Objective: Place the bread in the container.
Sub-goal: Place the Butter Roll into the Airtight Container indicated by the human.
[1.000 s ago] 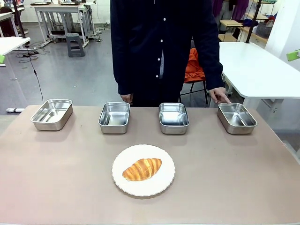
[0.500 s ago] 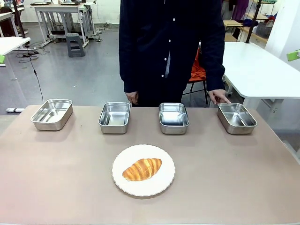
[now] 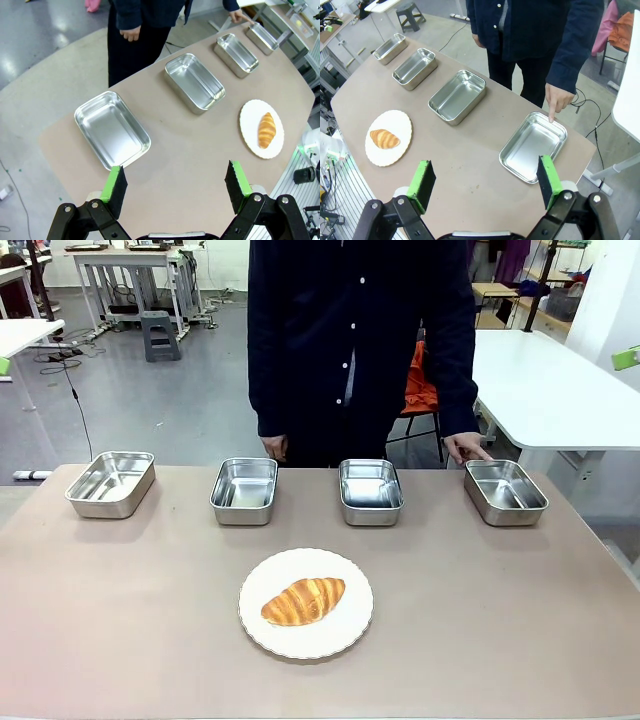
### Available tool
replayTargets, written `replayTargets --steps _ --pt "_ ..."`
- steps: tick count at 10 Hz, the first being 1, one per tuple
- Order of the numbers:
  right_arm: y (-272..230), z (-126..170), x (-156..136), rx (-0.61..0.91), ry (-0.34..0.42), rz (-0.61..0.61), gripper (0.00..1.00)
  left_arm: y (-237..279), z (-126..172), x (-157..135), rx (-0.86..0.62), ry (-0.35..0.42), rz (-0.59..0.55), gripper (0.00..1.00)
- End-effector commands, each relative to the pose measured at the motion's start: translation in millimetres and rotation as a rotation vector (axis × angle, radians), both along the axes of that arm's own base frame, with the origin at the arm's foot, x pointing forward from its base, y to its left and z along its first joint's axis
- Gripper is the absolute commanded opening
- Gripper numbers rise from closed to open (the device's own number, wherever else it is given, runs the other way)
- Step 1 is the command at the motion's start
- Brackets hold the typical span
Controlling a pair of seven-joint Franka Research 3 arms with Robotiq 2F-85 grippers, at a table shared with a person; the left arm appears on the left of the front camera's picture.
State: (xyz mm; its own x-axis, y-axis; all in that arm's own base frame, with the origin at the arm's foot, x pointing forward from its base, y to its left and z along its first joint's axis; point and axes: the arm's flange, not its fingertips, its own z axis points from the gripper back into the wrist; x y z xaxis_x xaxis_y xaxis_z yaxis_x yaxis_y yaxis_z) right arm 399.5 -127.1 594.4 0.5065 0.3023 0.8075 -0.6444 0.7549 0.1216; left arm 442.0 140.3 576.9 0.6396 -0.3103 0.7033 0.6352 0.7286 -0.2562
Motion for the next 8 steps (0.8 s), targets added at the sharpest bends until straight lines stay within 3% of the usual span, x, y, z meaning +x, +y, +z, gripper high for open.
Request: replayTargets --steps 1,2,3,5,8 --pt "0 0 0 0.000 0.000 0.000 1.00 2 0 -1 -0.009 -0.008 -0.006 1.00" --pt "15 18 -8 -0.031 -0.068 0.024 1.00 2 0 -1 -0.009 -0.008 -0.006 1.00" --pt "38 34 -12 -0.058 -0.076 -0.001 1.00 2 0 -1 -0.009 -0.008 -0.006 1.00" --pt "98 54 -13 -0.133 -0.052 0.015 1.00 2 0 -1 -0.009 -0.008 -0.006 1.00" --pt "218 44 -31 -0.288 0.003 0.074 1.00 2 0 -1 -0.009 -0.008 -0.006 1.00"
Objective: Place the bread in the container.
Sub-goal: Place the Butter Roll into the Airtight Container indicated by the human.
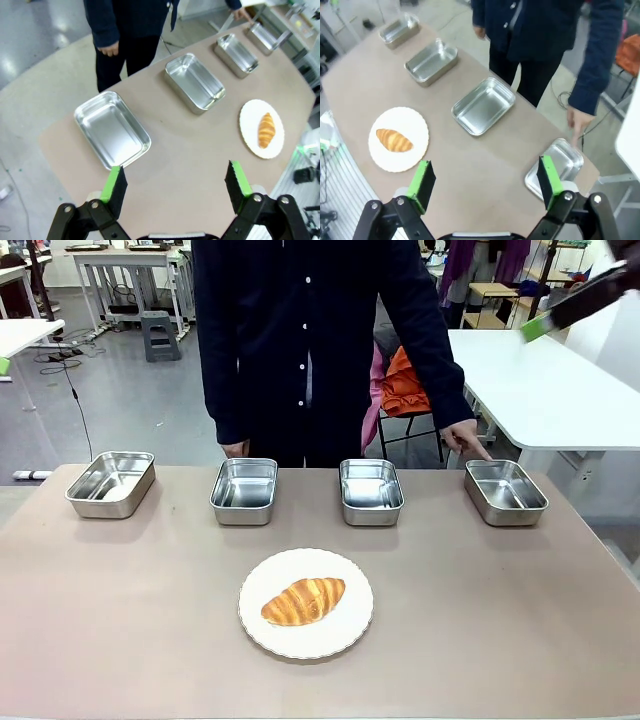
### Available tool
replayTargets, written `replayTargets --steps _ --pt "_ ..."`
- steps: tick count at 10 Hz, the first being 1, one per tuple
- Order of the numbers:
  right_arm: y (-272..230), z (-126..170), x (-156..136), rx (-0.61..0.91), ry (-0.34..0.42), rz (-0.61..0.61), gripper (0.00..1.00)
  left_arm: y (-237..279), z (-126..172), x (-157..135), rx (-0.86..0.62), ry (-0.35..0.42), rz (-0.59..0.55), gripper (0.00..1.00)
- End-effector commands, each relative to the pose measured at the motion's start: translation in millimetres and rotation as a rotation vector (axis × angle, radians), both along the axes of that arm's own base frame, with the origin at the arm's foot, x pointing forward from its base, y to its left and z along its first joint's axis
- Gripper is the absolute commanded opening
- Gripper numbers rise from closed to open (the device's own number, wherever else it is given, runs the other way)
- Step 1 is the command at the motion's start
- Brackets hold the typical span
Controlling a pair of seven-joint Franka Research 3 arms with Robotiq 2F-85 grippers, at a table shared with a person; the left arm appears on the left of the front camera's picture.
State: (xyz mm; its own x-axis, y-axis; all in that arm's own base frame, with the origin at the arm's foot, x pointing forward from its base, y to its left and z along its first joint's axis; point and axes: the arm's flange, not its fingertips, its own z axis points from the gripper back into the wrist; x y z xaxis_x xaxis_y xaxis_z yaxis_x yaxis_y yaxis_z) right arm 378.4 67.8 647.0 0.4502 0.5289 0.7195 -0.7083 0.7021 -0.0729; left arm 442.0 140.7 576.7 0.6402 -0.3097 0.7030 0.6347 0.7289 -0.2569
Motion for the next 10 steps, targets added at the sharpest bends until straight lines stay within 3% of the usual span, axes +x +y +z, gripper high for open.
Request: replayTargets --steps 1,3,4,6,7,10 --pt "68 -22 -31 -0.119 0.029 0.062 1.00 2 0 -1 -0.009 -0.009 -0.006 1.00" --pt "134 -64 -65 -0.240 0.033 0.222 1.00 2 0 -1 -0.009 -0.009 -0.006 1.00" --pt "159 -97 -76 -0.294 0.069 0.329 1.00 2 0 -1 -0.009 -0.009 -0.006 1.00" --pt "152 -114 -78 -0.241 0.197 0.498 1.00 2 0 -1 -0.009 -0.009 -0.006 1.00" --pt "171 -102 -89 -0.281 0.106 0.343 1.00 2 0 -1 -0.009 -0.009 -0.006 1.00" --pt "171 -102 -89 -0.281 0.106 0.343 1.00 2 0 -1 -0.009 -0.009 -0.006 1.00"
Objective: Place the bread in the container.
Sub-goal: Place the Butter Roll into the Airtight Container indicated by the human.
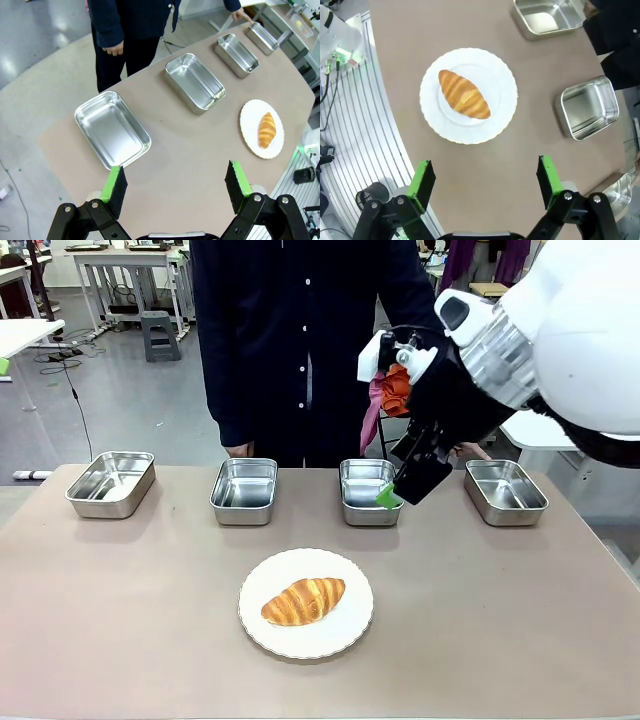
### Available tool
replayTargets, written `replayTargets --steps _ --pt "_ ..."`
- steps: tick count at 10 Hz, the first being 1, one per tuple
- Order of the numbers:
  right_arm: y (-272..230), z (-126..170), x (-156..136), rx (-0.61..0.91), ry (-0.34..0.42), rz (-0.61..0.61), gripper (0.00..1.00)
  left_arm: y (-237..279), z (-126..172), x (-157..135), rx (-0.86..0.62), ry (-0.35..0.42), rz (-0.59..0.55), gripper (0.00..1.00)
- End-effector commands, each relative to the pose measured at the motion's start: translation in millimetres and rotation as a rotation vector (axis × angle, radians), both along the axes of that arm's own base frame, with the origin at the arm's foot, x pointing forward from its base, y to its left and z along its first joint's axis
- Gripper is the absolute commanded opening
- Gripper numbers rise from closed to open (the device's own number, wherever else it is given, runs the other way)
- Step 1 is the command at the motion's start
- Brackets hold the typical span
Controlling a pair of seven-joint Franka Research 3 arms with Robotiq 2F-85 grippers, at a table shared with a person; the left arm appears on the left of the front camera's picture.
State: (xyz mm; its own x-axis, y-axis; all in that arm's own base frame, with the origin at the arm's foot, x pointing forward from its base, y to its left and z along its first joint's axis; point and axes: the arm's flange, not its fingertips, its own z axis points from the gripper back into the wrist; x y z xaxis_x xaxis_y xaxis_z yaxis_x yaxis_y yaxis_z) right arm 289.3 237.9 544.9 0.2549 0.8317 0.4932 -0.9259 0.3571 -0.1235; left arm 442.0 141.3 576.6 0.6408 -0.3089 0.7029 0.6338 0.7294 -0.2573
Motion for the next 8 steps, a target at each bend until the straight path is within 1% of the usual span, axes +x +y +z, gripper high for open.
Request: replayTargets --steps 1,2,3,4,5,6,8 --pt "1 0 0 -0.013 -0.015 -0.037 1.00 1 0 -1 -0.009 -0.009 -0.007 1.00" --pt "0 0 0 0.000 0.000 0.000 1.00 1 0 -1 -0.009 -0.009 -0.007 1.00" --pt "31 -24 23 -0.073 0.029 0.124 1.00 1 0 -1 -0.009 -0.009 -0.007 1.00" --pt "56 -46 35 -0.097 0.062 0.212 1.00 1 0 -1 -0.009 -0.009 -0.007 1.00" --pt "75 -63 38 -0.116 0.066 0.281 1.00 1 0 -1 -0.009 -0.009 -0.007 1.00" --pt "91 -81 38 -0.128 0.047 0.370 1.00 1 0 -1 -0.009 -0.009 -0.007 1.00" --pt "120 -112 24 -0.166 0.019 0.511 1.00 1 0 -1 -0.009 -0.009 -0.007 1.00"
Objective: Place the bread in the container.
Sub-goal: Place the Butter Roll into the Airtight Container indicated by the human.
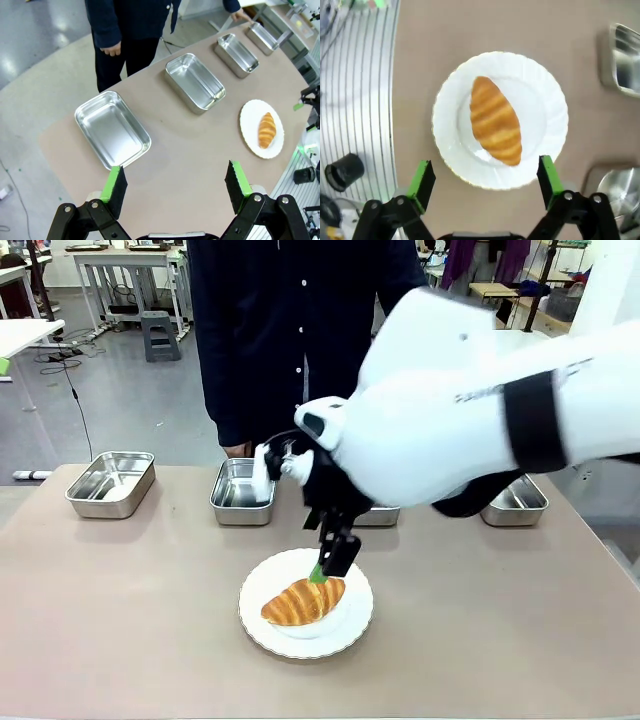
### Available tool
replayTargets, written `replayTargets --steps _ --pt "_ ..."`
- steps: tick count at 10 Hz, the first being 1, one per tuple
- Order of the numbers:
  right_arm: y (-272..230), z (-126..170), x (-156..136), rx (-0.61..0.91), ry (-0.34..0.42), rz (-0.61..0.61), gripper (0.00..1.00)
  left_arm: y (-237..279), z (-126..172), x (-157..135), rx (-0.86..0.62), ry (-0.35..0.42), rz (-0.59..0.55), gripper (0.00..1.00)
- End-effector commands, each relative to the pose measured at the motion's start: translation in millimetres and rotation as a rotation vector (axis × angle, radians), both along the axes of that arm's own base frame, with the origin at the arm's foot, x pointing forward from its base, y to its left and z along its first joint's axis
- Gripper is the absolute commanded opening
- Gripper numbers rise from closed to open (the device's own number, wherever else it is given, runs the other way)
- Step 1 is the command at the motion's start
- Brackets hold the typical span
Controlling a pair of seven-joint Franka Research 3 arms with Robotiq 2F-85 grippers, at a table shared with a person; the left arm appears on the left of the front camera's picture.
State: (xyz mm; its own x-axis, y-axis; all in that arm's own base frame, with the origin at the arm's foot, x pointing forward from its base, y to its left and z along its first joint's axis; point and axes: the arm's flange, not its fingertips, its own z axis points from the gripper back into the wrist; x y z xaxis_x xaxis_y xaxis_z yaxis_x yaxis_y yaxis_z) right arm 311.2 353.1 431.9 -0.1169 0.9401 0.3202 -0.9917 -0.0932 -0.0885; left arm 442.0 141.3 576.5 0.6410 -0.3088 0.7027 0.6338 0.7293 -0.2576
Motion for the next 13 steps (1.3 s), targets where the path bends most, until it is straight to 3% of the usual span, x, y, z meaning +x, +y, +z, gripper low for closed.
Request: replayTargets --steps 1,3,4,5,7,9,13 --pt "15 -10 -4 0.008 -0.045 0.157 1.00 1 0 -1 -0.009 -0.010 -0.007 1.00" --pt "29 -25 -7 -0.029 -0.001 0.193 1.00 1 0 -1 -0.009 -0.010 -0.007 1.00" --pt "25 -22 -5 -0.148 0.090 0.144 1.00 1 0 -1 -0.009 -0.010 -0.007 1.00" --pt "29 -25 -18 -0.041 -0.014 0.174 1.00 1 0 -1 -0.009 -0.010 -0.007 1.00" --pt "27 -32 -16 -0.079 0.031 0.174 1.00 1 0 -1 -0.009 -0.010 -0.007 1.00" --pt "34 -48 6 -0.194 0.013 0.137 1.00 1 0 -1 -0.009 -0.010 -0.007 1.00" --pt "40 -75 24 -0.230 0.022 0.207 1.00 1 0 -1 -0.009 -0.010 -0.007 1.00"
